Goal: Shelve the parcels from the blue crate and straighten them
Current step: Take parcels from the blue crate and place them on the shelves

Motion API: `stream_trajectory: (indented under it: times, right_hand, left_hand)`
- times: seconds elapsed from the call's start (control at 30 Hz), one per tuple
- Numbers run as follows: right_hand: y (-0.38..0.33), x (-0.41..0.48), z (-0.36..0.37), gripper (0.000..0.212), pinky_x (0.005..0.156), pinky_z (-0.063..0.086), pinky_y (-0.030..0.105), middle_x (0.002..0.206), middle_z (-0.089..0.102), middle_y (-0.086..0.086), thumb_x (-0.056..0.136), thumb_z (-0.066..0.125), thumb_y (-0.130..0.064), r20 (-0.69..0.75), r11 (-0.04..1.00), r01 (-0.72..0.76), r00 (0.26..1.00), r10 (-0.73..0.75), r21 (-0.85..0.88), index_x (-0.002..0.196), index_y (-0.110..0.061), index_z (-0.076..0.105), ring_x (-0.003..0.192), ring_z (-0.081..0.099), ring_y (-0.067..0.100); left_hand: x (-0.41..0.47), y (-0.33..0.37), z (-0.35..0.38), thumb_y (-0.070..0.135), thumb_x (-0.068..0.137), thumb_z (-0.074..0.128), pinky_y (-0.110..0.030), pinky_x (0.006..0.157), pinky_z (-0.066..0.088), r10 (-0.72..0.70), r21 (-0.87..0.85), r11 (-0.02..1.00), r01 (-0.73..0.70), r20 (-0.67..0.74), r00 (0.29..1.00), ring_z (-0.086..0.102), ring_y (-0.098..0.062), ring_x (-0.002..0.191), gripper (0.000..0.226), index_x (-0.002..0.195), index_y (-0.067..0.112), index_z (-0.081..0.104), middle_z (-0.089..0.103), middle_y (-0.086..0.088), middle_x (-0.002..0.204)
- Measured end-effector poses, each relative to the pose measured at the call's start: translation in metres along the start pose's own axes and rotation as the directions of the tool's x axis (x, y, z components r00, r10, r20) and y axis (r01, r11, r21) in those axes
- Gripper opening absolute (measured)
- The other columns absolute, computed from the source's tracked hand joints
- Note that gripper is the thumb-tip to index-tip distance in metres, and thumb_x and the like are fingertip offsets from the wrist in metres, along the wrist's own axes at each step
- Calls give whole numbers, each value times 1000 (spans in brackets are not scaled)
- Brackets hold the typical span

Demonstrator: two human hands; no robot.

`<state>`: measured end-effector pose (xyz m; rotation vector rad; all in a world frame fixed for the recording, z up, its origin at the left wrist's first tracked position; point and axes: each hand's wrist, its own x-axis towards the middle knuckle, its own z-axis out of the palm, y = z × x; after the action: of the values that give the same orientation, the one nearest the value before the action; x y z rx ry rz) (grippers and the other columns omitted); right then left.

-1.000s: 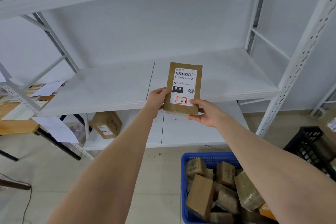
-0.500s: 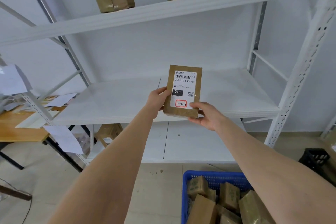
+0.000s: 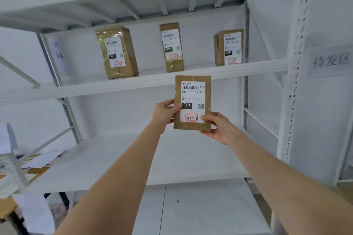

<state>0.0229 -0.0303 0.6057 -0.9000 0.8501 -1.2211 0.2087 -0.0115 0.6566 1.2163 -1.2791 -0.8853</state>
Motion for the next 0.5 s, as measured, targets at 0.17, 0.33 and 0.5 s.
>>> stream_trajectory:
  times: [0.17, 0.33, 0.5]
  right_hand:
    - [-49, -4, 9, 30, 86, 55, 44, 105, 66, 6, 82, 71, -5, -27, 995, 96, 995, -96, -8, 104, -15, 53, 90, 66, 29]
    - [-84, -8, 19, 30, 87, 55, 44, 109, 67, 8, 83, 71, -5, -44, 984, 179, 983, -179, -3, 105, -15, 53, 96, 65, 30]
    - [-118, -7, 32, 36, 86, 55, 44, 109, 68, 8, 82, 71, -5, -49, 965, 263, 964, -263, -12, 112, -15, 54, 97, 66, 29]
  left_hand:
    - [15, 48, 5, 16, 88, 68, -30, 74, 57, 85, -38, 996, -83, 54, 995, 66, -18, 79, 42, 128, 10, 57, 70, -5, 91]
    - [28, 82, 9, 17, 87, 68, -34, 77, 57, 166, -33, 986, -163, 82, 983, 68, -26, 94, 42, 128, 12, 60, 71, -9, 102]
    - [42, 113, 10, 15, 90, 65, -28, 70, 56, 240, -42, 971, -237, 102, 965, 66, -20, 90, 39, 127, 10, 58, 69, -4, 104]
